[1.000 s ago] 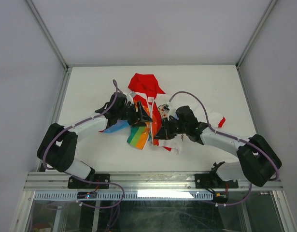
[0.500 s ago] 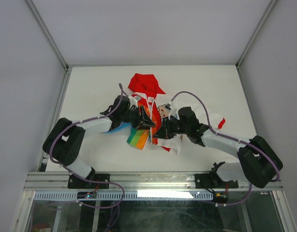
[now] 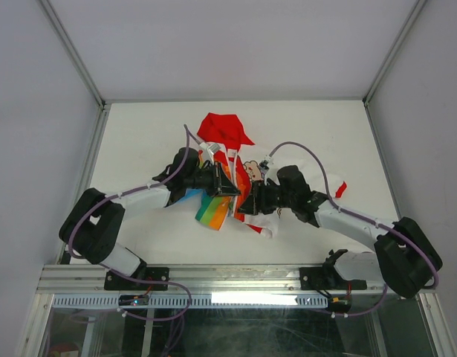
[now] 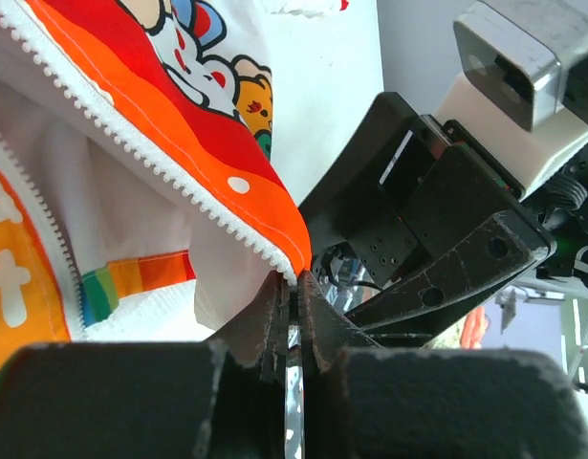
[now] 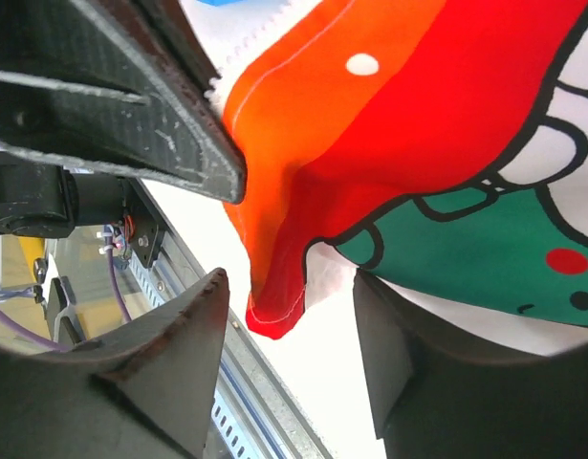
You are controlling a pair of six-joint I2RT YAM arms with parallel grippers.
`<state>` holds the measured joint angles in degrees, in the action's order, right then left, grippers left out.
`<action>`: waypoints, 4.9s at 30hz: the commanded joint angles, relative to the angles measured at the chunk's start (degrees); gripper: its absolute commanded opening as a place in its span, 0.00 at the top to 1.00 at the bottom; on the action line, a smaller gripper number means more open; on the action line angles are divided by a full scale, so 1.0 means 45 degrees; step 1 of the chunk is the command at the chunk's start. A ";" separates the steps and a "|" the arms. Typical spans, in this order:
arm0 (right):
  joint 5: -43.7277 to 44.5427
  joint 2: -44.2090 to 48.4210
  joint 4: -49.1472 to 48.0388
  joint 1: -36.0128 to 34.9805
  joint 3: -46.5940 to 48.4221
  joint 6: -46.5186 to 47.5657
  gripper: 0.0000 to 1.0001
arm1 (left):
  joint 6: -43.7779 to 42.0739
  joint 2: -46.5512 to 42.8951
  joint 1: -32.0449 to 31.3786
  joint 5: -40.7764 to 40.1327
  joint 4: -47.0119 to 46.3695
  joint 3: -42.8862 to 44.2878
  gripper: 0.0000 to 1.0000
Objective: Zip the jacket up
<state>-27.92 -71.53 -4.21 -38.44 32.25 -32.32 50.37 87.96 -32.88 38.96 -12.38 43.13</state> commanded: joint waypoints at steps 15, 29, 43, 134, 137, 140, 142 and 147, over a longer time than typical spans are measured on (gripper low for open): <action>0.0423 -0.0067 -0.1844 -0.0633 -0.0109 0.0118 0.54 | -0.1425 -0.1246 -0.0810 -0.1883 -0.0018 0.0033 1.00; 0.0449 -0.0523 -0.2345 -0.0678 -0.0524 0.0898 0.92 | -0.1888 -0.1960 -0.0991 -0.2202 0.0249 0.0187 1.00; -0.0457 0.1123 -0.1447 -0.0641 0.0628 0.4712 1.00 | -0.5448 -0.5120 -0.0661 -0.3596 0.1789 -0.0467 0.51; -0.0958 0.1934 -0.1289 -0.0507 0.0763 0.7797 1.00 | -1.7272 -0.3146 -0.0797 0.1674 -0.1011 -0.1270 0.53; -0.0900 0.1895 -0.1262 -0.0502 0.0793 0.7816 1.00 | -1.7277 -0.3033 -0.0785 0.1641 -0.0831 -0.1052 0.60; -0.0866 0.1879 -0.1249 -0.0503 0.0824 0.7811 1.00 | -1.7287 -0.3067 -0.0797 0.1517 -0.0639 -0.0989 0.75; -0.0826 0.1872 -0.1205 -0.0502 0.0844 0.7828 1.00 | -1.7294 -0.3227 -0.0789 0.1337 -0.0387 -0.1067 0.87; -0.0602 0.1780 -0.1210 -0.0504 0.0874 0.7756 1.00 | -1.7428 -0.3924 -0.0796 0.0799 0.0151 -0.1350 1.00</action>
<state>-30.85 -64.29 -6.17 -40.86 34.28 1.87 -26.35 74.22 -36.67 43.33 -11.99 36.53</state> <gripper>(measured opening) 0.013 0.018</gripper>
